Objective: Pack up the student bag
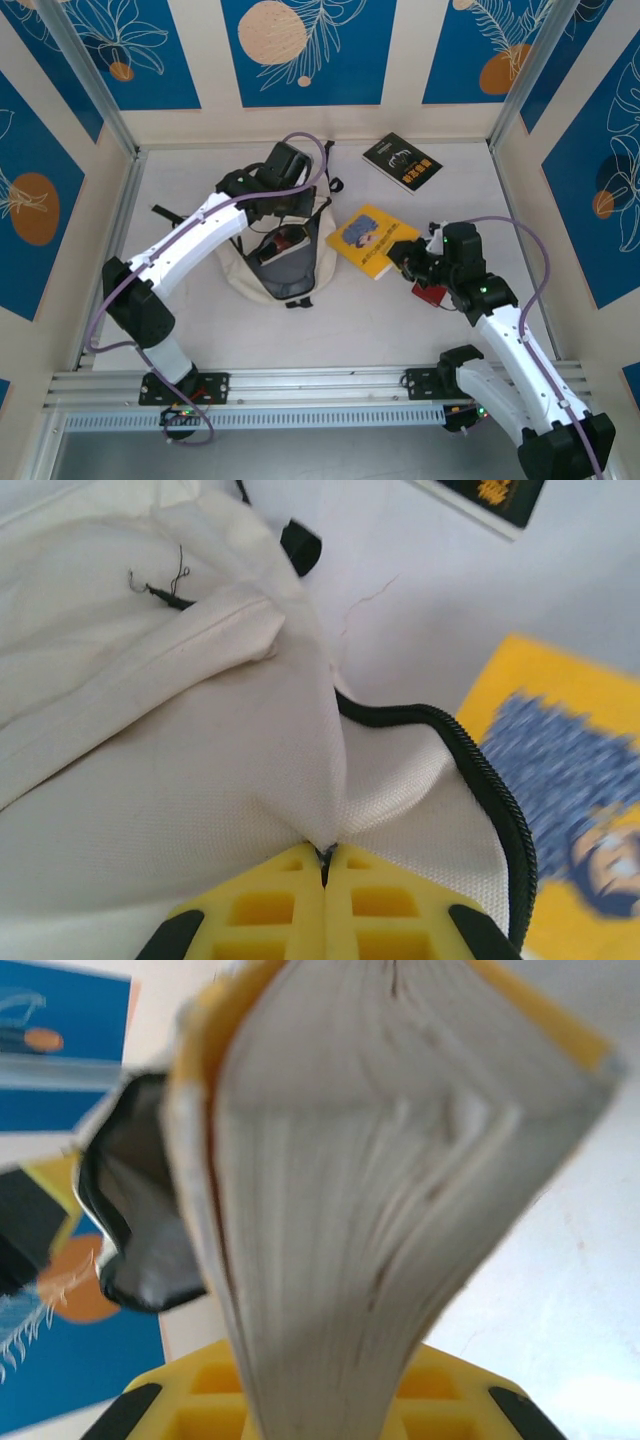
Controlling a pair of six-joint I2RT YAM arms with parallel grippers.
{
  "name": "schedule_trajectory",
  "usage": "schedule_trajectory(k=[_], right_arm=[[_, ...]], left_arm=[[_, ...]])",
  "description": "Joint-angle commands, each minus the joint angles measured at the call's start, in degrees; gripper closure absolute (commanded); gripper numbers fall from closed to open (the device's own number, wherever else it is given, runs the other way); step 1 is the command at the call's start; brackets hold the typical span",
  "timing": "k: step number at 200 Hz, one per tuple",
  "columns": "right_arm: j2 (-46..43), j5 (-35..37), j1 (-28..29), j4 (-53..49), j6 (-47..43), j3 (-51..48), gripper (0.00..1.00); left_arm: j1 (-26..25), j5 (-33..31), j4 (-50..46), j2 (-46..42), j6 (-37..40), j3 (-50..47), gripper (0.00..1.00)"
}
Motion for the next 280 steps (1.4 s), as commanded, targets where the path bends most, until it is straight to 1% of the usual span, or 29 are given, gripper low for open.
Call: schedule_trajectory(k=[1, 25, 52, 72, 97, 122, 150, 162, 181, 212, 241, 280], right_arm=[[-1.93, -2.59, 4.52, 3.44, 0.02, 1.6, 0.91], [-1.94, 0.77, 9.53, 3.33, -0.9, 1.73, 0.91], [-2.11, 2.48, 12.4, 3.73, -2.1, 2.67, 0.91], [-1.33, 2.15, 14.08, 9.11, -0.64, 1.38, 0.91], [3.12, 1.59, 16.21, 16.3, 1.82, 0.75, 0.91], [7.12, 6.07, 18.73, 22.83, 3.79, 1.04, 0.91], [13.12, 12.79, 20.72, 24.87, 7.58, 2.2, 0.91], [15.63, 15.64, 22.05, 29.49, 9.59, 0.99, 0.91], [20.37, 17.44, 23.84, 36.71, 12.86, -0.46, 0.91], [26.66, 21.67, 26.78, 40.6, 13.82, 1.52, 0.91], [29.85, 30.07, 30.48, 46.17, 15.77, 1.31, 0.91], [36.63, 32.01, 30.97, 50.3, 18.06, 4.99, 0.9]], left_arm=[[-0.41, 4.09, 2.06, 0.93, 0.46, 3.74, 1.0], [-0.41, 4.57, 1.43, 2.4, 0.27, 4.17, 1.0], [-0.41, 4.43, 0.62, 3.25, 0.21, 4.06, 1.0], [-0.42, 5.04, 0.73, 3.53, 0.16, 4.0, 1.0], [-0.47, 5.62, 1.18, 3.36, -0.16, 4.18, 1.0], [-0.4, 5.84, 1.09, 3.1, -0.29, 4.33, 1.0], [-0.41, 5.36, 1.43, 2.35, -0.53, 4.16, 1.0], [-0.42, 5.52, 1.75, 2.18, -0.69, 4.32, 1.0], [-0.41, 5.56, 1.65, 2.11, -0.69, 4.52, 1.0], [-0.43, 5.86, 2.23, 1.5, -0.89, 3.35, 1.0], [-0.43, 6.28, 2.64, 1.15, -0.7, 3.23, 1.0], [-0.41, 6.11, 2.81, 0.17, 0.37, 3.86, 1.0]])
